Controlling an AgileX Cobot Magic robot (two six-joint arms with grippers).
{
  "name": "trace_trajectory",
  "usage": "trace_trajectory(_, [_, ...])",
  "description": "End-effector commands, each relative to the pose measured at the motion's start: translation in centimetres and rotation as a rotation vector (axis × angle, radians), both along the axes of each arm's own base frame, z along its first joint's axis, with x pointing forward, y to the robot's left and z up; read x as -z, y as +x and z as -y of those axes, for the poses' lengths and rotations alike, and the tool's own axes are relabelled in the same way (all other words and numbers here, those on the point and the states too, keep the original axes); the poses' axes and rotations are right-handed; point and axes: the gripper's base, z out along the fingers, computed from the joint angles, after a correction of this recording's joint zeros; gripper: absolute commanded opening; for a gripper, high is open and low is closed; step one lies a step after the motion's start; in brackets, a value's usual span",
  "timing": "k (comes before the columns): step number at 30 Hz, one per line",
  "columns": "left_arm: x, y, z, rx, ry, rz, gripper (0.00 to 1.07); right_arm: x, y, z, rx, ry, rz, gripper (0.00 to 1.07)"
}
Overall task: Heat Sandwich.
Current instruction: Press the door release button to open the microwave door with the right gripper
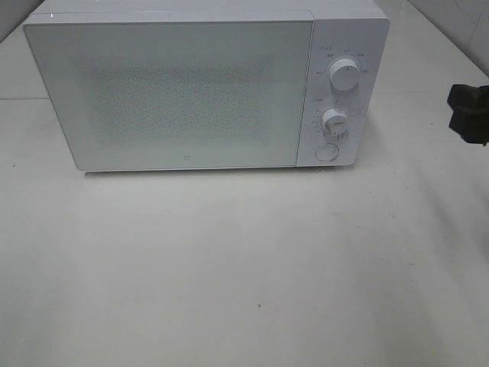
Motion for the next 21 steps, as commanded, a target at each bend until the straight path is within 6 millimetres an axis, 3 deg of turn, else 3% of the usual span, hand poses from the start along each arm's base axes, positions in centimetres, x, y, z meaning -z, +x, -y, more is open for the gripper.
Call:
trace_trajectory(1, [0.1, -0.1, 0.0, -0.003, -0.009, 0.017, 1.0, 1.0, 0.6, -1.6, -0.051, -0.048, 0.002, 0.72])
trace_trajectory(7, [0.1, -0.1, 0.0, -0.003, -0.009, 0.017, 1.0, 2.3, 0.9, -3.6, -0.06, -0.077, -0.025, 0.72])
trace_trajectory(21, [0.1, -0.1, 0.0, -0.003, -0.009, 0.017, 1.0, 2.5, -0.2, -6.9, -0.109, -0.056, -0.016, 0.72])
